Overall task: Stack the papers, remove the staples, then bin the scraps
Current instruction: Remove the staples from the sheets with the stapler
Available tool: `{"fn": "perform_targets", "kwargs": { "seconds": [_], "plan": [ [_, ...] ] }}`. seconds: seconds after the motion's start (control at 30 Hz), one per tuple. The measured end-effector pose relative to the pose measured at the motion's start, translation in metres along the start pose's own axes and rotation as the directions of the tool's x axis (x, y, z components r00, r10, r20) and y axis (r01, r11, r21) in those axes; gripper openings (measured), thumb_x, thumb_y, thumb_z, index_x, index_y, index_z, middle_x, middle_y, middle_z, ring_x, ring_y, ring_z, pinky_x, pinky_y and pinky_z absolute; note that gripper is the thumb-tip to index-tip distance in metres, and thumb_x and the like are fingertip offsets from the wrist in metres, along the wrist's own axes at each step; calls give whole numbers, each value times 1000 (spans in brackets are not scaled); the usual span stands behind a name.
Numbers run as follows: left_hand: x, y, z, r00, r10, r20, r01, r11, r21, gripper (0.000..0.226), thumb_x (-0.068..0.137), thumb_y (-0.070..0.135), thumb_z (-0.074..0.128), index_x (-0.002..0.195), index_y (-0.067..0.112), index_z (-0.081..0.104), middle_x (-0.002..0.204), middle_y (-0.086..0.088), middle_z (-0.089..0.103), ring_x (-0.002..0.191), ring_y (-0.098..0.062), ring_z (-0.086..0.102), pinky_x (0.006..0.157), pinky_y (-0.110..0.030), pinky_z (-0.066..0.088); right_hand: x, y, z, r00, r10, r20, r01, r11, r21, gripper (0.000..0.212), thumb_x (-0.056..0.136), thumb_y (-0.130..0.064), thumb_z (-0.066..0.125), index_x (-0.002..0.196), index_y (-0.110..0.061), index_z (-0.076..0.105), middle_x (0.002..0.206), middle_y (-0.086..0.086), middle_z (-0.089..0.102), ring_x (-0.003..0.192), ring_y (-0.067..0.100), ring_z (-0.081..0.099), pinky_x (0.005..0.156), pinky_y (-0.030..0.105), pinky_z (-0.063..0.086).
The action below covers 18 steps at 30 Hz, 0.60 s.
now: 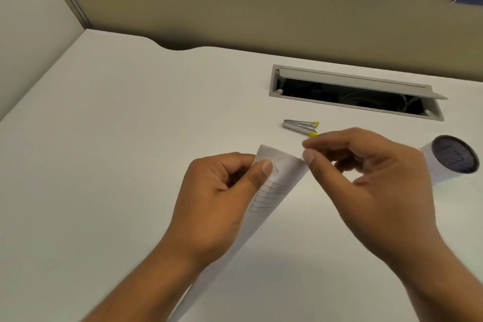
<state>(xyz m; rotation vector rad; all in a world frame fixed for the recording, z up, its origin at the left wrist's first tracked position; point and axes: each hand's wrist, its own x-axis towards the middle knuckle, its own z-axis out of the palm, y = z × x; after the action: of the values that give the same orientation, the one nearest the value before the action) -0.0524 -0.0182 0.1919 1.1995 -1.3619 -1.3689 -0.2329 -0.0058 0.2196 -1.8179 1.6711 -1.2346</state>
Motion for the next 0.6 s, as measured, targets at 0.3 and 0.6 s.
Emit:
{"fn": "perform_targets", "kwargs": {
  "seconds": [0.3,0.6],
  "plan": [
    [-46,17,12,990,137,-31,-129,976,177,18,93,30,64,84,27,80,68,11,67,65,-4,57,59,-12,41,-54,-27,-11,997,-73,5,73,990,-123,8,81,-26,75,87,-32,76,78,-20,71,74,3,68,56,23,52],
    [-68,22,19,969,247,-8,-234,927,295,19,95,26,64,85,29,79,67,12,63,68,-6,56,59,-11,41,-70,-50,-17,996,-87,15,87,938,-334,9,78,-39,68,73,-33,72,65,-19,65,57,-1,59,50,25,51]
  ]
}}
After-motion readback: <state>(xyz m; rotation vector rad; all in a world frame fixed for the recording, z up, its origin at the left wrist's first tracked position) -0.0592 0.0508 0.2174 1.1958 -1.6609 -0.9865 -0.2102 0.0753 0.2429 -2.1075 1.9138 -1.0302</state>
